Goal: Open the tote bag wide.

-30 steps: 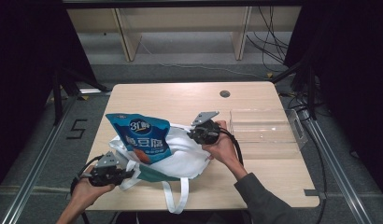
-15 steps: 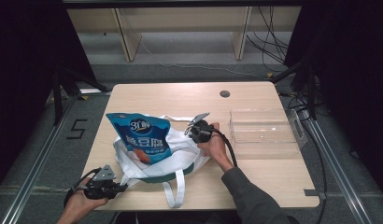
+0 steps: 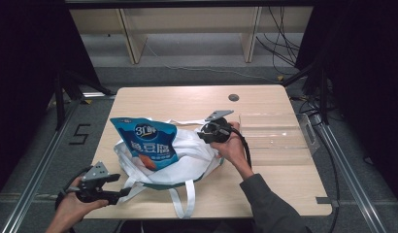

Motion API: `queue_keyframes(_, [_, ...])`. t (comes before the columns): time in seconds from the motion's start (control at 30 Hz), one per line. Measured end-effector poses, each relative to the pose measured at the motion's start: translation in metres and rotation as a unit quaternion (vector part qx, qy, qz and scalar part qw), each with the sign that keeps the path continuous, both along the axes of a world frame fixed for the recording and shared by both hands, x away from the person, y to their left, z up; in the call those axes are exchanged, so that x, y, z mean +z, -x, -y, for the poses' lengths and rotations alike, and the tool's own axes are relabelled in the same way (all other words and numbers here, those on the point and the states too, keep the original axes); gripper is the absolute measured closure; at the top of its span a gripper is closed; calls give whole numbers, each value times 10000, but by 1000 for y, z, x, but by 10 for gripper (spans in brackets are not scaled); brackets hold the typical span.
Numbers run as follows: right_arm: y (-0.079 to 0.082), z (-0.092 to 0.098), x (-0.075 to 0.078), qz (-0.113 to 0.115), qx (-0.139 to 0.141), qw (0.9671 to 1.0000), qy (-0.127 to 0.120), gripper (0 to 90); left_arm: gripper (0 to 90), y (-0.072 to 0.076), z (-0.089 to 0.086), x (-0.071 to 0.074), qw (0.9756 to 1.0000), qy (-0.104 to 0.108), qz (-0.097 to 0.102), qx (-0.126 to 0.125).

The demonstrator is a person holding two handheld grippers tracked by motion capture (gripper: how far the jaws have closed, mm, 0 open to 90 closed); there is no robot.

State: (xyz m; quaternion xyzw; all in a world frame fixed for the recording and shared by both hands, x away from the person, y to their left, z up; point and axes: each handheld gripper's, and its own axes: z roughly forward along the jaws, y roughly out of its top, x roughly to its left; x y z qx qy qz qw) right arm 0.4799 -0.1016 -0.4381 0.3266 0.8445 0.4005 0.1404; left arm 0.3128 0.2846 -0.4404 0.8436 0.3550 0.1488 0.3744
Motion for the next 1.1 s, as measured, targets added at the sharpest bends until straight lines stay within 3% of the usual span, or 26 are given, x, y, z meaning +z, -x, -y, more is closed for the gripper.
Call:
queue_keyframes(0.03, [4, -1, 4, 173, 75, 9998, -90, 665, 335, -2, -2, 7, 9999, 30, 160, 24])
queue_keyframes(0.1, [14, -2, 12, 71, 345, 9993, -82, 695, 400, -10, -7, 17, 9984, 264, 453, 219])
queue_keyframes(0.13, [16, -4, 13, 51, 406, 9991, -64, 708, 432, -13, -8, 20, 9963, 428, 536, 511])
queue_keyframes(0.17, [19, -7, 12, 88, 464, 9989, -15, 724, 473, -19, -11, 22, 9950, 472, 649, 591])
queue_keyframes(0.2, [20, -9, 13, 73, 532, 9985, 61, 733, 532, -31, -17, 24, 9926, 457, 948, 604])
queue_keyframes(0.23, [21, -12, 10, 125, 609, 9980, 116, 750, 605, -37, -18, 23, 9906, 483, 1008, 782])
queue_keyframes(0.3, [22, -16, 6, 28, 628, 9978, 197, 768, 696, -48, -18, 20, 9895, 496, 969, 947])
queue_keyframes(0.37, [22, -20, 1, 114, 636, 9974, 308, 792, 739, -62, -20, 16, 9892, 500, 961, 985])
queue_keyframes(0.5, [23, -23, -4, 11, 707, 9966, 414, 818, 792, -77, -23, 11, 9878, 575, 868, 1161])
queue_keyframes(0.57, [23, -25, -9, -1, 700, 9965, 451, 829, 814, -85, -26, 7, 9901, 227, 861, 1087])
queue_keyframes(0.6, [23, -25, -10, -131, 658, 9966, 471, 832, 823, -91, -27, 2, 9909, 213, 847, 1025])
queue_keyframes(0.67, [20, -25, -14, -28, 757, 9955, 566, 834, 830, -98, -29, -4, 9915, 235, 832, 977])
queue_keyframes(0.7, [19, -27, -17, 25, 767, 9956, 531, 837, 845, -103, -29, -8, 9930, 183, 787, 857])
queue_keyframes(0.77, [19, -27, -18, -102, 779, 9955, 529, 851, 864, -106, -21, -18, 9951, 62, 580, 803])
queue_keyframes(0.8, [19, -27, -19, -136, 778, 9953, 553, 863, 870, -108, -17, -22, 9959, -138, 544, 711])
queue_keyframes(0.83, [19, -27, -21, -160, 764, 9955, 537, 872, 875, -106, -9, -31, 9954, -224, 277, 885])
queue_keyframes(0.9, [16, -26, -27, -211, 736, 9955, 555, 900, 895, -107, -6, -39, 9949, -213, 74, 985])
queue_keyframes(0.97, [16, -25, -33, -195, 664, 9946, 779, 900, 896, -106, -9, -41, 9940, 24, -46, 1090])
queue_keyframes(1.0, [14, -24, -36, -232, 707, 9934, 876, 900, 897, -106, -14, -40, 9954, -116, -60, 954])
queue_keyframes(1.1, [15, -23, -46, -317, 578, 9940, 868, 900, 898, -107, -18, -50, 9956, -39, -122, 923])
